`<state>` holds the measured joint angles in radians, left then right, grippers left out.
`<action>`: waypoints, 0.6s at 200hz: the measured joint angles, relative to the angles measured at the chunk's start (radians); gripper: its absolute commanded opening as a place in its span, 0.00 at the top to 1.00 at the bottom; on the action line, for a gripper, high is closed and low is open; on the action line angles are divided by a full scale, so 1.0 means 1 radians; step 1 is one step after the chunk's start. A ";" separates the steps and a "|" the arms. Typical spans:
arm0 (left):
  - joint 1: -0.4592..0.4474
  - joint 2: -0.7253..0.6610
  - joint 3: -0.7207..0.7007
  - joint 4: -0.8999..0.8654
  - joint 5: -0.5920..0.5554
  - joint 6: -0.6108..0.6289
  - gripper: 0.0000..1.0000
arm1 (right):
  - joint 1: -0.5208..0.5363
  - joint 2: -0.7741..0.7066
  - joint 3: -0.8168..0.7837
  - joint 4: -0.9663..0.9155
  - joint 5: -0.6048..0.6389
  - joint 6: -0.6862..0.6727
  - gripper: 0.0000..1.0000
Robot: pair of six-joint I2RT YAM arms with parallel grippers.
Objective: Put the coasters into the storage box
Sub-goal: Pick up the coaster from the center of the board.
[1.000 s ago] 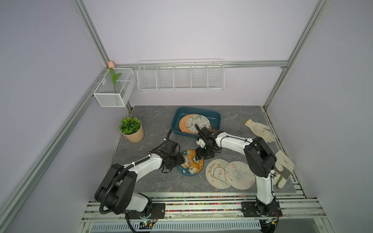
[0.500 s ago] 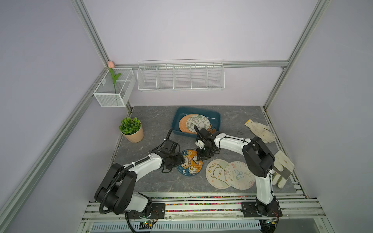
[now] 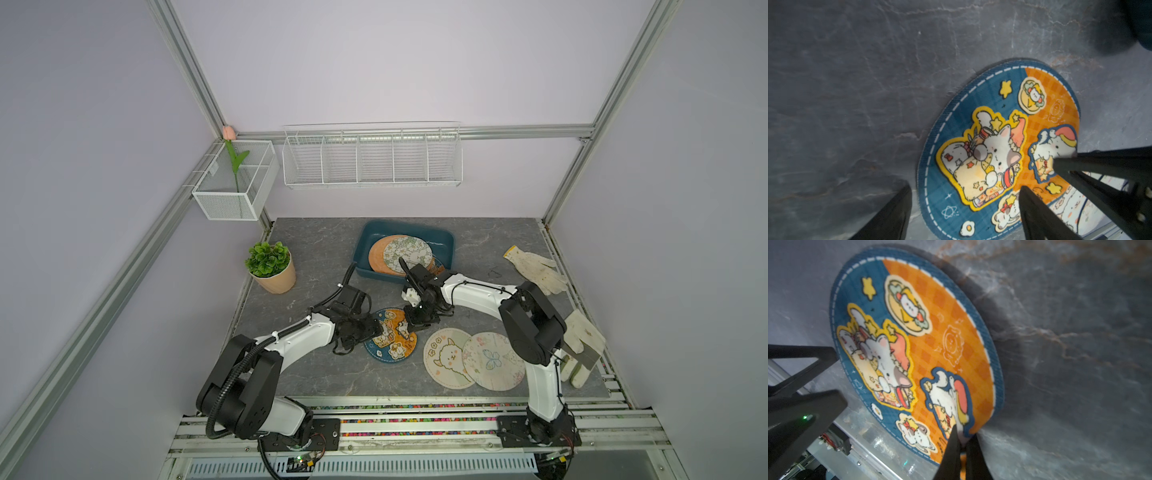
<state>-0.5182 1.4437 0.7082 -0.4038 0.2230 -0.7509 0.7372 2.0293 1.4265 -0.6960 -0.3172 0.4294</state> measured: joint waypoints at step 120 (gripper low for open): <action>0.082 0.008 0.110 -0.050 0.029 0.012 0.13 | -0.113 -0.080 0.419 -0.159 -0.126 -0.016 0.93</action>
<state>-0.4366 1.4513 0.8181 -0.4538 0.2516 -0.7387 0.6239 1.9495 1.8458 -0.8555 -0.4435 0.4137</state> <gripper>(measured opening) 0.870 0.076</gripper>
